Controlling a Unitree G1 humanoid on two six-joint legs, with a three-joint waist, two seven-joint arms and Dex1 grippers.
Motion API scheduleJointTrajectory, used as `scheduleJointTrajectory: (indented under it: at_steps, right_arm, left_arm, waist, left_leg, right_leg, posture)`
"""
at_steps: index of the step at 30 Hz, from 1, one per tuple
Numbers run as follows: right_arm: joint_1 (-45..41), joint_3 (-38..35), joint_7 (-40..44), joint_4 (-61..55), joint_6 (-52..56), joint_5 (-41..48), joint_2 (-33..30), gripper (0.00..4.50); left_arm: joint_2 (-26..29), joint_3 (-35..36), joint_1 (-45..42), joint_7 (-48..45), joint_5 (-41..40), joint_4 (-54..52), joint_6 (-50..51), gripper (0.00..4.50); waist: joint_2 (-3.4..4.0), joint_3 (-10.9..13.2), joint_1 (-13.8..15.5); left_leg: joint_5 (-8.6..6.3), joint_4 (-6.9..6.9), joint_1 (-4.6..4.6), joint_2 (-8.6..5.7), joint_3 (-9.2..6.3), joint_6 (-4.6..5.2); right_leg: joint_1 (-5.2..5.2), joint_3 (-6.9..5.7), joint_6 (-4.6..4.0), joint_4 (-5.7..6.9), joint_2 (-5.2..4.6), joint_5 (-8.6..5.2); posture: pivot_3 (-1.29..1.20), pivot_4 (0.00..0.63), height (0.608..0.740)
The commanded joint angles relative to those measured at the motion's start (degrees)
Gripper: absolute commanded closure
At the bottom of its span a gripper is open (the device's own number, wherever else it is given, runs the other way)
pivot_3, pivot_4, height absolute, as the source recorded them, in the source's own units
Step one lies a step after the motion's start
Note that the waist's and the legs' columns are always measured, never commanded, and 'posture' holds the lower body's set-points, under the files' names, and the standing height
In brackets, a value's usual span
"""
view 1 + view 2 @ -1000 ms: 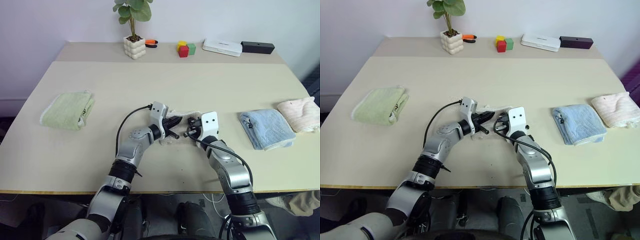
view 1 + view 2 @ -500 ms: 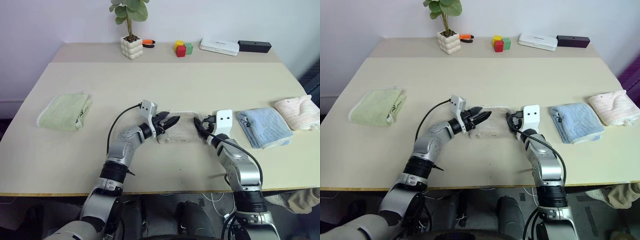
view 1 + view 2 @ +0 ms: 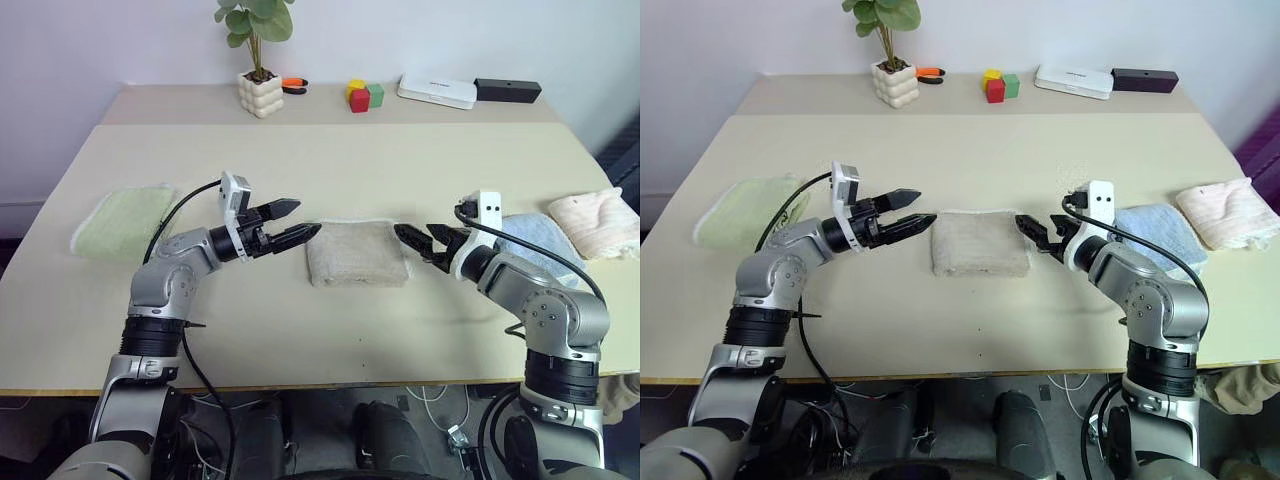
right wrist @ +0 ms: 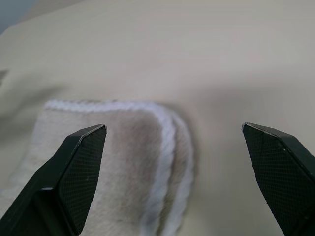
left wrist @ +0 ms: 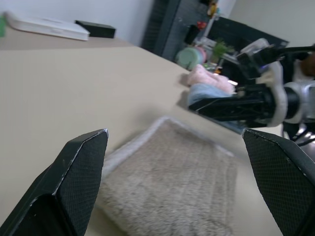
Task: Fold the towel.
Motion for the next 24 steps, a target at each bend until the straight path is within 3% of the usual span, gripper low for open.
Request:
scheduleJointTrajectory:
  at_steps: [1, 3, 6, 24]
  right_arm:
    - [-0.3, 0.4, -0.2, -1.6, 2.4, 1.2, -0.8, 0.01]
    - [-0.4, 0.8, -2.6, -0.6, 8.4, 2.3, 0.7, 0.01]
    - [-0.4, 1.7, -2.9, -0.8, 12.3, 2.8, 0.9, 0.01]
    - [-2.0, -0.8, -4.8, -0.2, 17.9, 3.6, 7.5, 0.01]
  left_arm:
    - [4.6, 1.5, 0.1, -8.2, -3.9, -2.6, 1.8, 0.02]
    - [14.1, 4.1, 1.6, -21.8, -6.5, -2.0, 1.2, 0.02]
    - [18.8, 4.7, 1.6, -27.8, -7.3, -0.1, 0.2, 0.02]
    - [18.2, 5.7, 2.8, -28.4, -8.2, -1.3, 1.1, 0.02]
  waist:
    - [0.0, 0.0, 0.0]
    - [-0.09, 0.1, -0.7]
    - [-0.03, 0.1, -1.3]
    - [-0.08, 0.0, -0.5]
  left_leg:
    - [0.0, 0.0, 0.0, 0.0, 0.0, 0.0]
    - [0.0, -0.03, -0.01, 0.03, 0.04, 0.0]
    - [0.11, -0.45, -0.01, 0.09, 0.08, -0.19]
    - [0.16, -0.58, 0.08, 0.08, 0.1, -0.25]
  right_leg:
    - [0.0, 0.0, 0.01, 0.0, 0.0, 0.0]
    - [-0.08, 0.01, 0.0, 0.03, 0.02, 0.0]
    - [-0.35, 0.08, -0.07, 0.05, 0.09, -0.03]
    - [-0.28, 0.11, -0.06, 0.0, 0.13, -0.02]
  posture:
    - [0.0, 0.15, 0.735]
    - [0.0, 0.15, 0.735]
    - [0.0, 0.15, 0.735]
    - [0.0, 0.15, 0.735]
